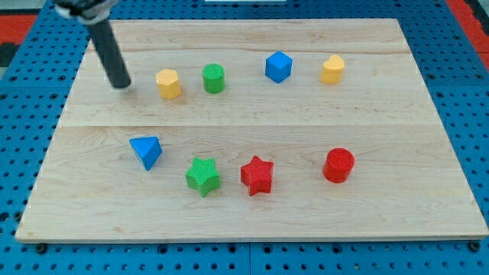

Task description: Move the yellow hexagon diagonal bottom left to the green circle

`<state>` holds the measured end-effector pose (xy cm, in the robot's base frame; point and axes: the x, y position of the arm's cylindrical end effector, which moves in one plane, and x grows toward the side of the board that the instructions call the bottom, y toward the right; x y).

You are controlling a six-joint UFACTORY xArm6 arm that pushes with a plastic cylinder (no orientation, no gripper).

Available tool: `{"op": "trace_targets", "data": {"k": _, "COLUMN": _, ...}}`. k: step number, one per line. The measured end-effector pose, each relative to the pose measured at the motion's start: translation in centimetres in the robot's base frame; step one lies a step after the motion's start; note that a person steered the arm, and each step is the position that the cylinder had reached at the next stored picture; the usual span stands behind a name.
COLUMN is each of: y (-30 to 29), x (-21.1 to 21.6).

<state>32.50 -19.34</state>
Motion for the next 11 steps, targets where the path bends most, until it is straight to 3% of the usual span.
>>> {"op": "trace_targets", "data": {"k": 1, "y": 3.4, "x": -2.6}}
{"op": "trace_targets", "data": {"k": 2, "y": 8.5, "x": -1.3}}
{"op": "trace_targets", "data": {"k": 3, "y": 9.2, "x": -0.6}}
{"op": "trace_targets", "data": {"k": 4, "y": 6.9, "x": 1.8}}
{"op": "trace_targets", "data": {"k": 6, "y": 8.7, "x": 6.3}}
{"op": "trace_targets", "data": {"k": 7, "y": 9.0, "x": 6.2}}
{"op": "trace_targets", "data": {"k": 8, "y": 8.1, "x": 2.1}}
{"op": "trace_targets", "data": {"k": 9, "y": 3.3, "x": 2.8}}
{"op": "trace_targets", "data": {"k": 11, "y": 4.9, "x": 6.8}}
